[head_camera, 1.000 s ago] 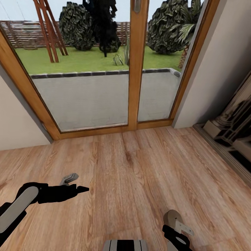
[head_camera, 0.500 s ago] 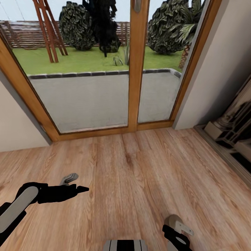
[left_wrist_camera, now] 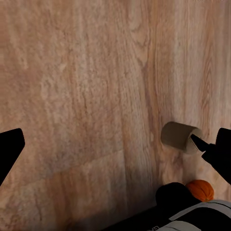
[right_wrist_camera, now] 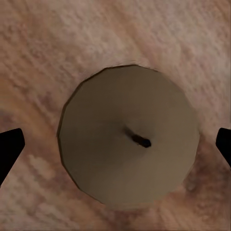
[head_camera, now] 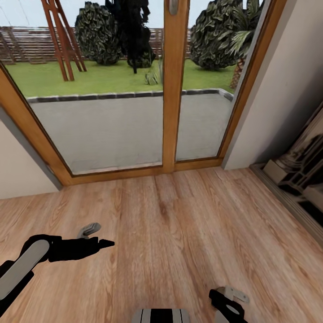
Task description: Place each of the two pumpkins and all three candles from the living room inside a cabinet in the living room (use any cabinet), then make sure every cabinet is closed, and position the cauldron so it is next to a table in the living room.
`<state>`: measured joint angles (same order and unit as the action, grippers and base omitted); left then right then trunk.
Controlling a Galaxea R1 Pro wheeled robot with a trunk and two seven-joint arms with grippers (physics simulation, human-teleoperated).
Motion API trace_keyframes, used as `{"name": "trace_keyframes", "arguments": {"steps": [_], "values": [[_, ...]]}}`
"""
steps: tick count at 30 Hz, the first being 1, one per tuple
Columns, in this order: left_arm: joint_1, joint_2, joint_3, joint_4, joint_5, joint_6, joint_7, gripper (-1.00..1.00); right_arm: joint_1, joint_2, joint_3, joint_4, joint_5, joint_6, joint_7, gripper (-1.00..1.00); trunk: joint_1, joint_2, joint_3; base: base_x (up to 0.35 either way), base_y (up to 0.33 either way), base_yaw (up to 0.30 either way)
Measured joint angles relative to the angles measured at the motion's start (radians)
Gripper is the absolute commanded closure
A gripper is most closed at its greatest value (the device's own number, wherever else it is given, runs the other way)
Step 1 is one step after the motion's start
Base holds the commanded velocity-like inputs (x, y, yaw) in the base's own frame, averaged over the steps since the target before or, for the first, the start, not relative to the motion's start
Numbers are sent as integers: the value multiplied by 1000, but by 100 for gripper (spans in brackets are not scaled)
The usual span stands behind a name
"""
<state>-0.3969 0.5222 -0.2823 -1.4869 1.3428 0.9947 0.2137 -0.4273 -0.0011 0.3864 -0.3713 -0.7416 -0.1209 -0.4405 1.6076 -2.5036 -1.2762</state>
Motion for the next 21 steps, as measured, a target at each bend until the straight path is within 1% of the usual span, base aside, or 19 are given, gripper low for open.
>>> {"name": "trace_keyframes", "arguments": {"steps": [3,11,13,15,16,19,21], "values": [[0,0,0,0,0,0,0,-100,0,0,0,0,0,0,0,-100,0,0,0,93,-106,0],[0,1,2,1,1,0,-1,-100,0,0,0,0,1,0,1,-100,0,0,0,11,-13,0],[0,1,3,1,1,0,-1,-100,0,0,0,0,0,0,1,-100,1,0,-8,0,0,0],[0,2,3,0,8,0,-1,-100,0,0,0,0,0,0,2,-100,2,-1,-15,0,0,0],[0,3,3,0,22,0,-1,-100,0,0,0,0,1,-1,2,-100,2,-1,-15,0,0,0],[0,6,3,0,45,0,-1,-100,0,0,0,0,1,-1,2,-100,2,-1,-15,0,0,0],[0,7,3,0,51,0,-1,-100,0,0,0,0,0,-1,2,-100,3,-1,-23,0,0,0]]}}
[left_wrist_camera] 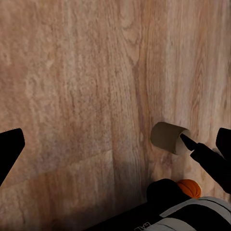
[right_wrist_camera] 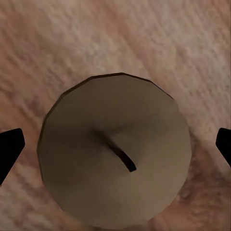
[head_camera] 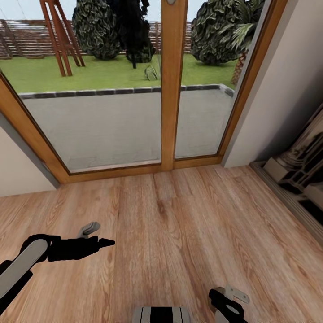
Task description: Place each of the two pumpkins and all three candles from the living room inside a cabinet in the living room (use any cabinet), then make sure every cabinet is closed, and position the cauldron so it is next to a table in the living room.
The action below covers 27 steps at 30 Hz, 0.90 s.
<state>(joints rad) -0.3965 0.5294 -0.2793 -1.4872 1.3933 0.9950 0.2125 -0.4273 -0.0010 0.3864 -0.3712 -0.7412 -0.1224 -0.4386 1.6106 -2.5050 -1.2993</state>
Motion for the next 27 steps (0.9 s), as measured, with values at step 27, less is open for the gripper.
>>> {"name": "trace_keyframes", "arguments": {"steps": [27], "values": [[15,71,3,-8,89,3,-182,-100,0,0,0,0,0,-3,0,-100,3,-2,-27,0,0,0]]}}
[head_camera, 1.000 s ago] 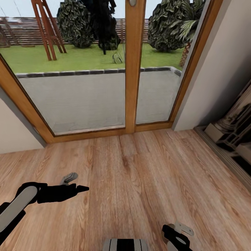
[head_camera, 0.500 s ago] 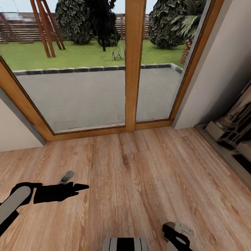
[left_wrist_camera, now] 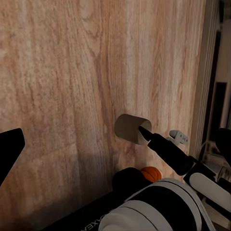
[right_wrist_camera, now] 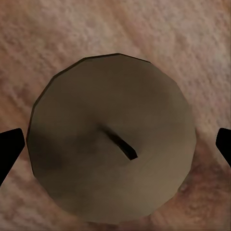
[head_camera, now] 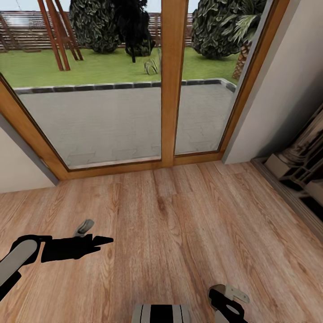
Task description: Place each of the two pumpkins and all three candles from the living room inside a cabinet in the living room (use any cabinet), then make sure every cabinet is closed, and position the cauldron so it is next to a table in the living room.
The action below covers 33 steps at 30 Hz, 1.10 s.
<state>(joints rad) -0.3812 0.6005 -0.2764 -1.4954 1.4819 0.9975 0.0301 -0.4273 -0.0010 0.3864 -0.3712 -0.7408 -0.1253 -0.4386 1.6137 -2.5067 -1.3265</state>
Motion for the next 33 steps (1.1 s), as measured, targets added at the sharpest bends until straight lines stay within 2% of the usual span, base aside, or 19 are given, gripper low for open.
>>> {"name": "trace_keyframes", "arguments": {"steps": [6,14,26,30,33], "values": [[0,0,0,0,0,0,0,-100,0,1,0,0,2,0,1,-100,0,0,0,0,0,0],[0,0,0,0,0,0,0,-100,0,2,1,0,29,1,3,-100,0,0,0,0,0,0],[0,0,0,0,0,0,-1,-100,0,2,13,0,32,1,4,-100,0,0,0,0,0,0],[0,0,-1,0,0,0,-1,-100,0,2,20,0,32,1,4,-100,2,-1,-15,0,0,0],[0,0,-1,0,0,0,-1,-100,0,2,21,0,32,1,4,-100,2,-1,-15,0,0,0]]}}
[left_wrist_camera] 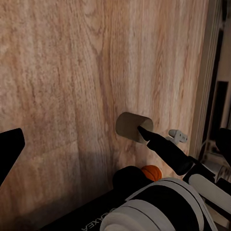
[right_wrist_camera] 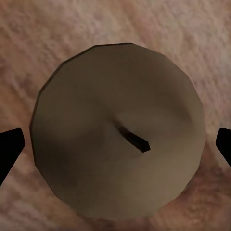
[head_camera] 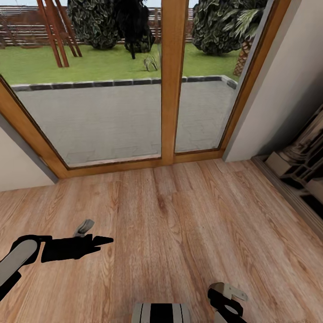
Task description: Place each of the two pumpkins and all three candles from the living room inside a cabinet in the living room (use any cabinet), then make sure every cabinet is closed, and position the cauldron so it is next to a table in the living room.
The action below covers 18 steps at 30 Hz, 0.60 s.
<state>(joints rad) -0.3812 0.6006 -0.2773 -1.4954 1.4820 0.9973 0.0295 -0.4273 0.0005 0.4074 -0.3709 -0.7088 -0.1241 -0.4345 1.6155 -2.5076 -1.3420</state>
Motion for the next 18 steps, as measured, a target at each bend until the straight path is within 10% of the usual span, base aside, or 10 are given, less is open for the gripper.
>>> {"name": "trace_keyframes", "arguments": {"steps": [18], "values": [[0,0,1,0,0,0,0,-100,0,0,0,0,-1,0,8,-100,2,-1,-19,0,0,0]]}}
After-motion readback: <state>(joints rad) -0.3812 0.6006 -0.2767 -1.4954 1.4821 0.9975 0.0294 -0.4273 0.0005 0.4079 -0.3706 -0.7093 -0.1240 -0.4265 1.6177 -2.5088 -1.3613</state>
